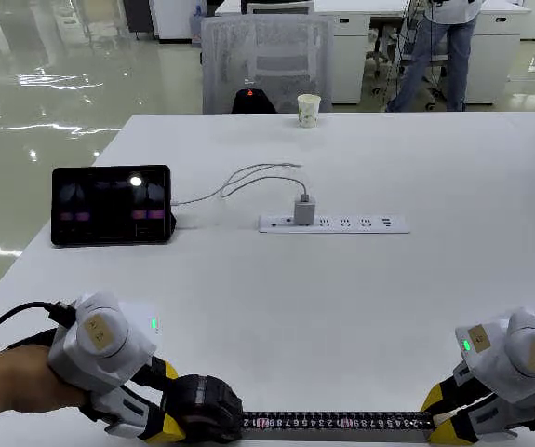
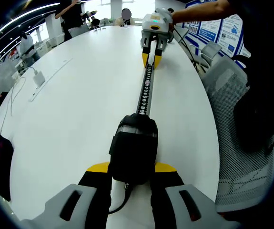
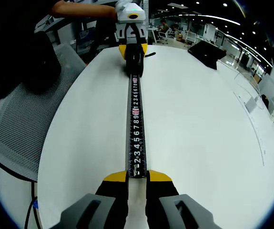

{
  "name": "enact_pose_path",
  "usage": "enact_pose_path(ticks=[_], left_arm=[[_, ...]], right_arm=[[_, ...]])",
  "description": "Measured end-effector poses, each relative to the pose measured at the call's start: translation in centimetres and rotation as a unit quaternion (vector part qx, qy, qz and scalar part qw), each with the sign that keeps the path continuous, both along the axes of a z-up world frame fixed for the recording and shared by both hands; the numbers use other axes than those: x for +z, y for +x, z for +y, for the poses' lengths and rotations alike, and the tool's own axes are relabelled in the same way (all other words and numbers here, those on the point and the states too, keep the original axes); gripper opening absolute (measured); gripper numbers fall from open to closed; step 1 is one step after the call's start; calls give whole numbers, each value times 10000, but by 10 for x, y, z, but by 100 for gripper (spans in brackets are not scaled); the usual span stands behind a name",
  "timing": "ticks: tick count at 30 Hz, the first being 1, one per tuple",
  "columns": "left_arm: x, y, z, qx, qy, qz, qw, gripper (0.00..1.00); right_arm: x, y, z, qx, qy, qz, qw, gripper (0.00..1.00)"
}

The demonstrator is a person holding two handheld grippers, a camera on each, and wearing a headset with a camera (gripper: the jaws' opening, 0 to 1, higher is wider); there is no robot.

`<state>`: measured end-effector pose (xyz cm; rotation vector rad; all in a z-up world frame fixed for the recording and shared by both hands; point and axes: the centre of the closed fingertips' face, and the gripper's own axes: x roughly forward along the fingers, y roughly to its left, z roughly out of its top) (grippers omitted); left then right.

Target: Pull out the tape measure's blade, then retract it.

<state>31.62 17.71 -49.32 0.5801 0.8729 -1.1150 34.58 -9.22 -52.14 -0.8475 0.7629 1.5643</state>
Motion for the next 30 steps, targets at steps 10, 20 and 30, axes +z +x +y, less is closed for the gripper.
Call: enact_pose_path(ticks=[10,20,30], left_arm=[[0,1,0,1,39,-29,10000,26],[-1,2,-2,-1,119,-28,9999,27],[-1,1,-2,27,197,-30,9998,27]], right_arm=[[0,-1,1,9,-86,-71,9999,10],[0,0,1,62,-192,-163,9997,11],[0,0,1,-63,-290,-251,9992,12]])
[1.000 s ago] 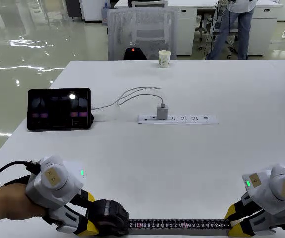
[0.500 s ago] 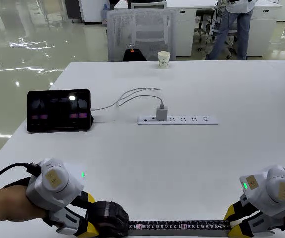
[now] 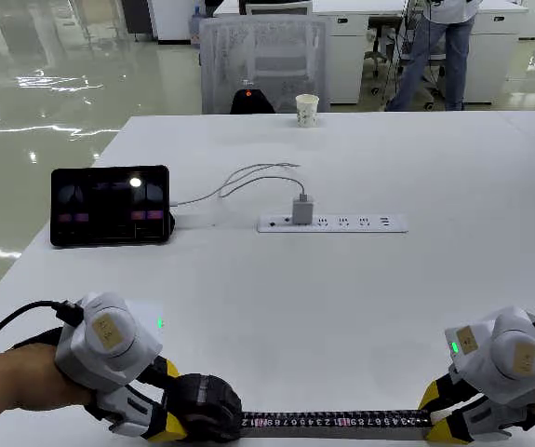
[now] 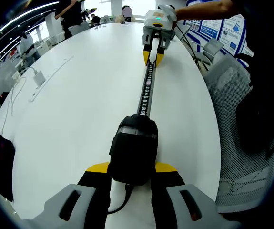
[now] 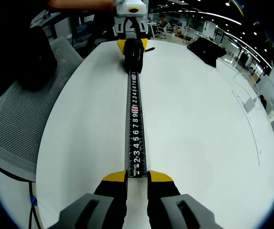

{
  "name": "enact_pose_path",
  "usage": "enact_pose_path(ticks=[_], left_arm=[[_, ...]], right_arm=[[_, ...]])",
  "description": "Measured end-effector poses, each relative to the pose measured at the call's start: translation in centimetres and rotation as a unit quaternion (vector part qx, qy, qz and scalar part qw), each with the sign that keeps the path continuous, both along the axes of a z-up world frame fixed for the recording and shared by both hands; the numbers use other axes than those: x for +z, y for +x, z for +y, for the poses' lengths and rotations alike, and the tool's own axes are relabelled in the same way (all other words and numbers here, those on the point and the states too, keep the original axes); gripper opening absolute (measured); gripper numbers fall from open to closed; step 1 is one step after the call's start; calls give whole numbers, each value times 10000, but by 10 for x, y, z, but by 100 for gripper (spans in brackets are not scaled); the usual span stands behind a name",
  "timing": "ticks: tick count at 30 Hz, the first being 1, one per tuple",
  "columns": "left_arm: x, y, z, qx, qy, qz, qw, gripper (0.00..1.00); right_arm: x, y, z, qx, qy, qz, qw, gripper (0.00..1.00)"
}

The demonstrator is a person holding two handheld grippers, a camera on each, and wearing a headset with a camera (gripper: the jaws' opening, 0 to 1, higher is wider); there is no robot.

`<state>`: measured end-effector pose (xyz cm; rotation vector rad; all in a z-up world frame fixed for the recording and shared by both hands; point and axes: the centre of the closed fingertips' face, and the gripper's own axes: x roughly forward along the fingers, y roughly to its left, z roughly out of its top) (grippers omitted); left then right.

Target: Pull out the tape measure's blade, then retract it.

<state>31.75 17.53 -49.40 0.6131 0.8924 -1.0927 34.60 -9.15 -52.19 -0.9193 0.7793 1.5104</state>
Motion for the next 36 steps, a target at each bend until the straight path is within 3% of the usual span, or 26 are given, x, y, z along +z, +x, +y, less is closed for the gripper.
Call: enact_pose_path(ticks=[9,15,25,32,36], left_arm=[[2,-1,-1,139,67,-56,9999,28],[6,-3,-3,247,-16,-148,9996,35],[17,-9,2,723,-258,-282,9967,53],[26,-18,4,1204,-567,-265,9907,64],[34,-21,2,1436,-772,-335,9861,69]], right_arm=[[3,-2,0,-136,18,-20,9999,16],[7,-3,-4,-257,56,-99,9996,20],[18,-5,-11,-877,387,-138,9953,35],[26,-12,-14,-1263,646,-105,9898,49],[29,-16,-16,-1461,734,-78,9865,55]])
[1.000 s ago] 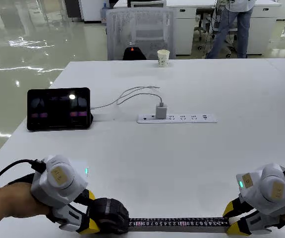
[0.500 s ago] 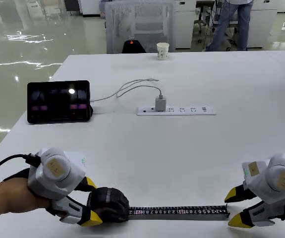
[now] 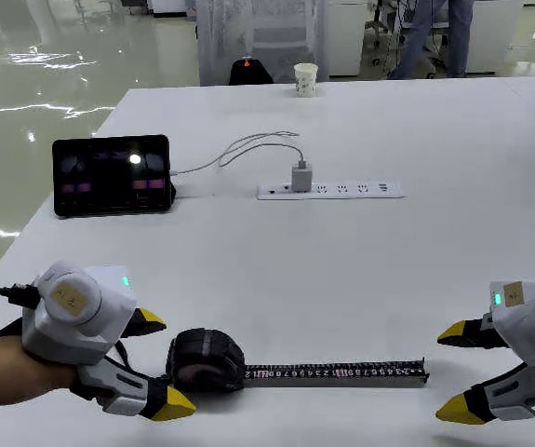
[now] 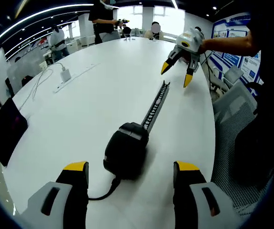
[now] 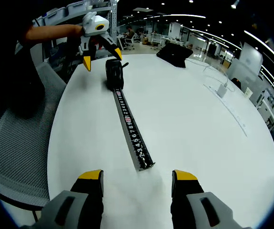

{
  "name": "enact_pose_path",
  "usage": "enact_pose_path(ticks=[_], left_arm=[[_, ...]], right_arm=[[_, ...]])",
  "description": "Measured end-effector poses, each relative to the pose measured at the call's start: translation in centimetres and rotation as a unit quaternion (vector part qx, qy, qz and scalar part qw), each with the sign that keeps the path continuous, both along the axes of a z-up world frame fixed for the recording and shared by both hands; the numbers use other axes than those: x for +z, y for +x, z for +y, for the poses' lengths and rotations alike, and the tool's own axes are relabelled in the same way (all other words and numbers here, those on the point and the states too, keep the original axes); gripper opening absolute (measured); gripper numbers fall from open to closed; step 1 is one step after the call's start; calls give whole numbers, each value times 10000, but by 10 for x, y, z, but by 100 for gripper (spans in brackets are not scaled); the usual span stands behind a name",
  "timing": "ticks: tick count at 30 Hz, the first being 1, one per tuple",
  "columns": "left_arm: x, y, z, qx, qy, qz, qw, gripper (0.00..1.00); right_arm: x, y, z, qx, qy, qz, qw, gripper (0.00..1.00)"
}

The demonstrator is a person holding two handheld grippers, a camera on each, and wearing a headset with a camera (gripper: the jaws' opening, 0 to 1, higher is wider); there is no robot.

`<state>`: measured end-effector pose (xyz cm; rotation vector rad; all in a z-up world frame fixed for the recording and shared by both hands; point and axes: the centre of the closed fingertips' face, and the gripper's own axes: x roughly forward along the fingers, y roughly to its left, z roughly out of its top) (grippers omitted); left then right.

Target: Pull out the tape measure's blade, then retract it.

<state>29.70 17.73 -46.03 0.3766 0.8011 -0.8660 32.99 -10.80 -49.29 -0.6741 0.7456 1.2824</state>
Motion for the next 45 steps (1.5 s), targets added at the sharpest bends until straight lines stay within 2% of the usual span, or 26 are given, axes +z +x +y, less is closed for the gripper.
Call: enact_pose_path(ticks=[6,12,17,21,26,31,37,38,45], left_arm=[[10,-9,-6,299,-257,-110,9992,73],[12,-17,-10,480,-364,-181,9980,77],[16,-19,-11,803,-550,-300,9948,82],[18,-25,-11,994,-673,-376,9921,85],[21,-32,-13,1231,-802,-505,9879,87],[19,-36,-18,1409,-881,-583,9844,89],[23,-42,-26,1694,-1055,-749,9770,92],[25,-44,-28,1766,-1097,-788,9750,92],[24,-55,-35,1883,-1117,-812,9724,93]], right_arm=[[9,-10,2,-268,198,-22,9994,63],[14,-18,4,-502,339,-10,9982,69],[21,-21,6,-713,520,-56,9961,72],[26,-26,8,-865,628,-92,9942,76],[33,-31,12,-1135,855,-136,9898,79],[33,-34,14,-1310,995,-197,9862,84],[35,-41,19,-1499,1157,-230,9816,88],[36,-43,20,-1575,1215,-254,9797,89],[39,-50,24,-1804,1397,-308,9731,93]])
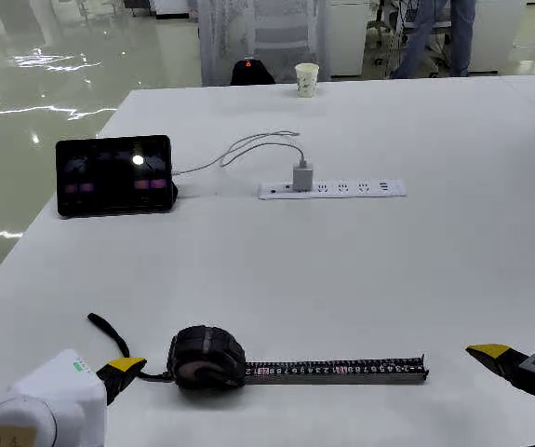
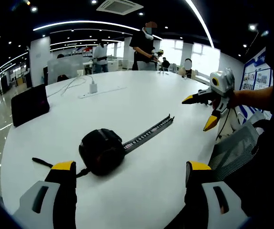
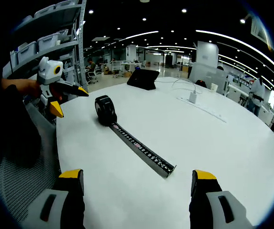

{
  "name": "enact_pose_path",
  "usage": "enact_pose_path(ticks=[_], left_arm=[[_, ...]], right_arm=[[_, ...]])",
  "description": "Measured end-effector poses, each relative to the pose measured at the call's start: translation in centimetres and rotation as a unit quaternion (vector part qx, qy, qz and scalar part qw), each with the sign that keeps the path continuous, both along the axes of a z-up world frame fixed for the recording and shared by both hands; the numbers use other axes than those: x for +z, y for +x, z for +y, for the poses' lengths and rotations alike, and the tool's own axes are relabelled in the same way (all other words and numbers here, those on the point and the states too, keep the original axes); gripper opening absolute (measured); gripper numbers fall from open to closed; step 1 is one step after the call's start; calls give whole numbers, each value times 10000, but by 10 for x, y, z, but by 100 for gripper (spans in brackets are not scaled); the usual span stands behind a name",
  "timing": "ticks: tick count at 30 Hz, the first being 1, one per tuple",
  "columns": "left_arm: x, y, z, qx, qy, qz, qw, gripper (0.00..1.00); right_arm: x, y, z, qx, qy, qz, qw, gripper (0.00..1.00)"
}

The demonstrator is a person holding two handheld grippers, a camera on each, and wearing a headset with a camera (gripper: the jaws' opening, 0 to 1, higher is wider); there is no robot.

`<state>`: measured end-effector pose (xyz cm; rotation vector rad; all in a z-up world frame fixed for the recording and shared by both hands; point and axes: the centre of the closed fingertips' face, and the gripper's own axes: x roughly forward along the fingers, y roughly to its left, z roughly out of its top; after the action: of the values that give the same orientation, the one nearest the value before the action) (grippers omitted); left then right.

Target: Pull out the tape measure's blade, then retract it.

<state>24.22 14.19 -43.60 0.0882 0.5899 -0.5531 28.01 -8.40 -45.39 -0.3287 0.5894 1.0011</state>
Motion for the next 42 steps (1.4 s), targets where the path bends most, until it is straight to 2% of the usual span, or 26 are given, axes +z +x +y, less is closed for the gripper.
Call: enact_pose_path(ticks=[8,16,23,28,42], left_arm=[[3,-4,-7,223,-27,-90,9997,94],[7,-6,-15,369,-77,-132,9992,99],[9,-10,-19,524,-108,-116,9985,99],[11,-12,-22,614,-115,-131,9980,99],[12,-13,-25,759,-112,-116,9970,99]], right_arm=[[3,-11,11,-341,244,24,9991,96],[8,-16,18,-631,308,-2,9975,99],[9,-25,26,-720,290,70,9970,99],[11,-27,30,-860,377,125,9955,99],[13,-30,34,-972,408,138,9943,99]])
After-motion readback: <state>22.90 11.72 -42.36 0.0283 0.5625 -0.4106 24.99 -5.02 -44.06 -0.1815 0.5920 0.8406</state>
